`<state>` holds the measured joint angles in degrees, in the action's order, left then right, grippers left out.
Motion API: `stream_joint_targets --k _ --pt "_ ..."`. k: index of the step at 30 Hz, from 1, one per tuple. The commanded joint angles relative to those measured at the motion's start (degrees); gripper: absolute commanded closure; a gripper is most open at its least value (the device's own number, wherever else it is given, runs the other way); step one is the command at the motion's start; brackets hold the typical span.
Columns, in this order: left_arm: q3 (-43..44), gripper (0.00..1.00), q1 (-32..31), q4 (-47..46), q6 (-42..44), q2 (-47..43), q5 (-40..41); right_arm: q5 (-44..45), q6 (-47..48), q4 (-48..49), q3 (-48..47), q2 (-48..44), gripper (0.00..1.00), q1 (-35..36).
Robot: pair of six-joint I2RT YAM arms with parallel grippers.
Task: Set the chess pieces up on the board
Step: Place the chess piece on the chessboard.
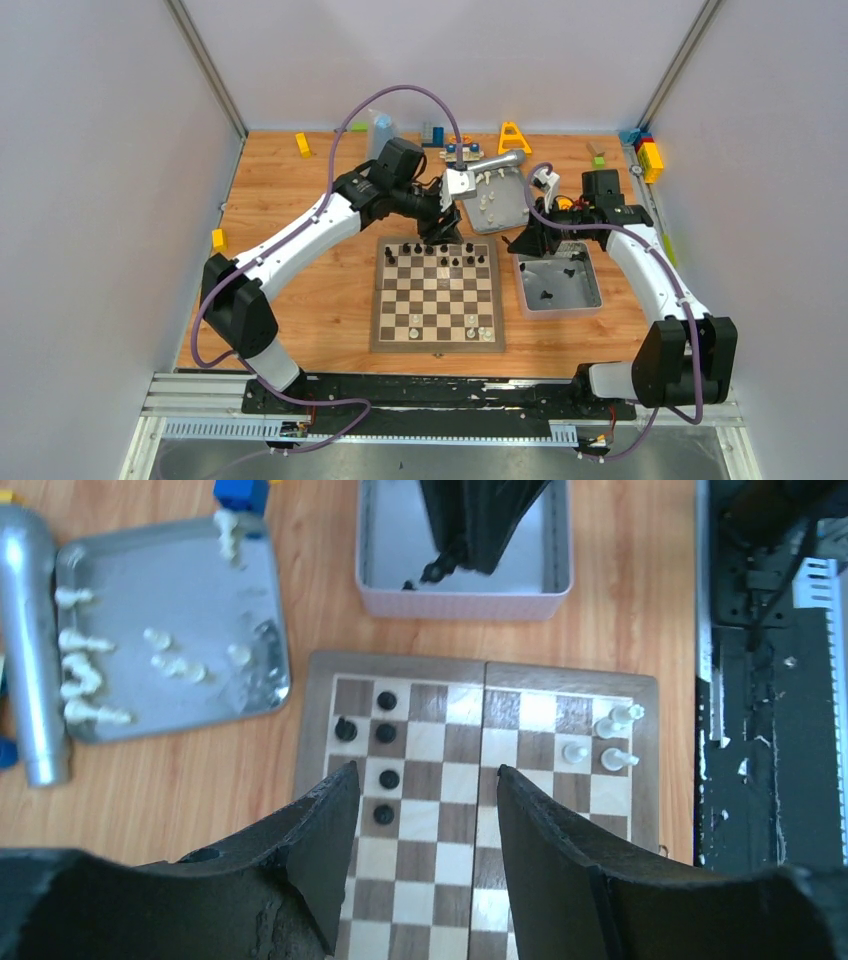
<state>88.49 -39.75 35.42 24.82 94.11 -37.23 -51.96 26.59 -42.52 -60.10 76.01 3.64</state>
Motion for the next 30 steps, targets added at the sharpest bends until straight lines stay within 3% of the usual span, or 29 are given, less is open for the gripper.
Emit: stream_joint_targets --k 1,14,30 --pt "-2.31 0.39 -0.76 -9.63 4.63 -3.34 -12.65 -14.67 2.67 -1.84 -4.06 0.93 0.91 0.46" --pt "1.83 0.42 -4.36 -5.51 15.47 2.86 -16.00 -20.46 3.73 -4.53 -4.39 2.03 0.91 2.89" --pt "4.39 0.49 -5.65 -3.38 17.76 6.04 -14.36 -20.54 3.57 -4.56 -2.93 1.73 0.92 3.48"
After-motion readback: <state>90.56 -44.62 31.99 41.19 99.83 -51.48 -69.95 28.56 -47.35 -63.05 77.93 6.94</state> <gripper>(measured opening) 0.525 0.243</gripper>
